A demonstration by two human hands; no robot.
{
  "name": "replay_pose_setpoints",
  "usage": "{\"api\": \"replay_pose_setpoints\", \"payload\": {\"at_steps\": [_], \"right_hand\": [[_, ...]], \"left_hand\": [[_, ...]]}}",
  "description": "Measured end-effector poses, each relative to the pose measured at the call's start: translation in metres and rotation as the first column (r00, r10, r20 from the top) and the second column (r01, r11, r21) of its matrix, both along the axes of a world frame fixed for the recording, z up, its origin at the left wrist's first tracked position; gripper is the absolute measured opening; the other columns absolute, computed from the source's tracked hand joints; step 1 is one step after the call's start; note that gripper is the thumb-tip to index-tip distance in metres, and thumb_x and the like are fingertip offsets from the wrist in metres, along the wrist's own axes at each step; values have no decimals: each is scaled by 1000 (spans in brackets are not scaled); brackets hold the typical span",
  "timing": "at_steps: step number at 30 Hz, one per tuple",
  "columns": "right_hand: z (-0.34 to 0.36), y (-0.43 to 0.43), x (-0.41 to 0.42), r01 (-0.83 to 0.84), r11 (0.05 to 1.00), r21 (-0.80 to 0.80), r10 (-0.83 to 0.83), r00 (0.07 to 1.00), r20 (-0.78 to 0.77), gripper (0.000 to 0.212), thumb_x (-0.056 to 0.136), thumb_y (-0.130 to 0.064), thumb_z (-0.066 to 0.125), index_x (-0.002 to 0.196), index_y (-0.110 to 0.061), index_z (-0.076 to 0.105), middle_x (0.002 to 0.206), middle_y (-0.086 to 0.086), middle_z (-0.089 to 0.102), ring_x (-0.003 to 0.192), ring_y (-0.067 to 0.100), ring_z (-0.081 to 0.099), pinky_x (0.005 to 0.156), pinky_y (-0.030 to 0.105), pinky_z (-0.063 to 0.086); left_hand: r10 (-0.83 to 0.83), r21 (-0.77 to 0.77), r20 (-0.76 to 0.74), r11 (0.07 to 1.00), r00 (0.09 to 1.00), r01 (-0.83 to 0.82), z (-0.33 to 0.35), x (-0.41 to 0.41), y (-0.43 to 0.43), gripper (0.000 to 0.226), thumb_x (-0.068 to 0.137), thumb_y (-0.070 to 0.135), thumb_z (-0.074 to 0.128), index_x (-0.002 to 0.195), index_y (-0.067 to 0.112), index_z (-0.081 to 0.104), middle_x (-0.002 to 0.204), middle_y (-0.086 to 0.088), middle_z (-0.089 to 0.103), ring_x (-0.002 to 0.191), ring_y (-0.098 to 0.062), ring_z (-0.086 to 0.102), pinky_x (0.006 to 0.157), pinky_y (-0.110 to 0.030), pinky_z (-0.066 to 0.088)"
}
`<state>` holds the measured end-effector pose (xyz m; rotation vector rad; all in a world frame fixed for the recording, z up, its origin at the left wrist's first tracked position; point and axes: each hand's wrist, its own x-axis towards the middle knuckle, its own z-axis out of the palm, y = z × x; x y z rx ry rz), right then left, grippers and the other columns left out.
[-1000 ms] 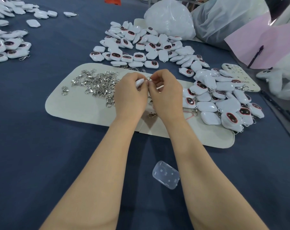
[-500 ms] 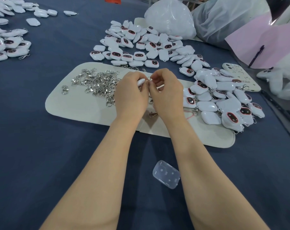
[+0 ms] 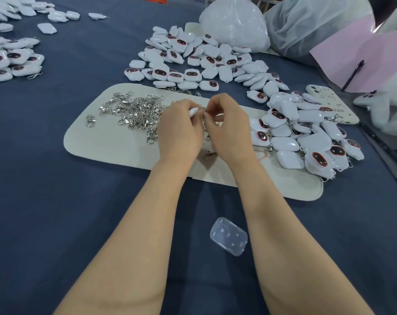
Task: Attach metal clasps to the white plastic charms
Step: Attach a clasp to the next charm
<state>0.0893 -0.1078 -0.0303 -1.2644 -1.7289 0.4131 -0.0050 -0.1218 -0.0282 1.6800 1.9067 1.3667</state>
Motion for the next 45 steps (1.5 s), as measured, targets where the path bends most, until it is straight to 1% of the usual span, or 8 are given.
{"api": "replay_pose_setpoints", "payload": {"at_steps": [7,14,20,24,29,32,40,45], "right_hand": [[-2,1,0,-21,997,-68,19,999,-39,12,86,-3,55,88,-14,50,80,-6,55,73,7,51,68,11,40],[-1,3,6,23,996,-87,-41,978,-207,13,85,-2,57,85,-14,51,71,-14,51,61,-4,47,62,10,40],[4,3,3,-30,975,-222,-55,928,-368,19,88,-5,59,80,-21,51,81,-1,60,78,15,59,78,32,51],[7,2,6,-91,943,-321,-64,895,-442,10,90,-9,60,84,-15,55,84,9,64,73,17,59,70,35,52],[8,1,9,-125,935,-333,-15,921,-389,3,90,-11,59,90,-9,57,79,8,63,70,15,56,66,29,48],[6,1,5,-68,954,-292,-2,973,-233,4,89,-11,58,87,-13,56,78,1,61,72,14,56,71,29,48],[3,0,1,4,991,-135,-18,995,-96,12,86,-8,58,95,-16,56,85,-13,57,74,1,53,70,13,45],[4,0,1,13,997,-72,-20,995,-97,10,88,-4,57,93,-10,62,86,-6,62,74,6,55,73,16,46]], "left_hand": [[-14,7,0,1000,1000,14,-1,1,0,14,91,16,54,94,10,66,95,-4,67,86,-21,58,69,-26,37],[-103,8,97,995,990,103,2,1,1,11,89,14,60,96,12,69,95,1,67,83,-10,55,68,-14,35],[-114,28,65,993,991,112,2,0,1,11,89,14,59,95,13,68,99,-4,66,90,-16,57,71,-18,38],[-119,50,53,992,992,116,2,0,0,10,89,14,59,94,12,68,98,-3,65,88,-16,57,72,-20,39],[-113,56,143,993,983,106,4,-3,2,7,90,13,58,88,16,64,88,5,63,76,-7,54,62,-8,37],[-103,60,157,994,982,94,4,-4,2,7,90,14,58,88,16,65,82,8,60,71,-6,52,59,-1,33],[-46,44,19,998,999,45,-1,-2,3,12,92,18,55,94,14,66,94,1,66,84,-17,56,69,-24,37],[-26,30,39,999,999,25,-2,-2,4,13,92,19,55,94,13,67,89,2,64,79,-13,51,64,-19,31]]}}
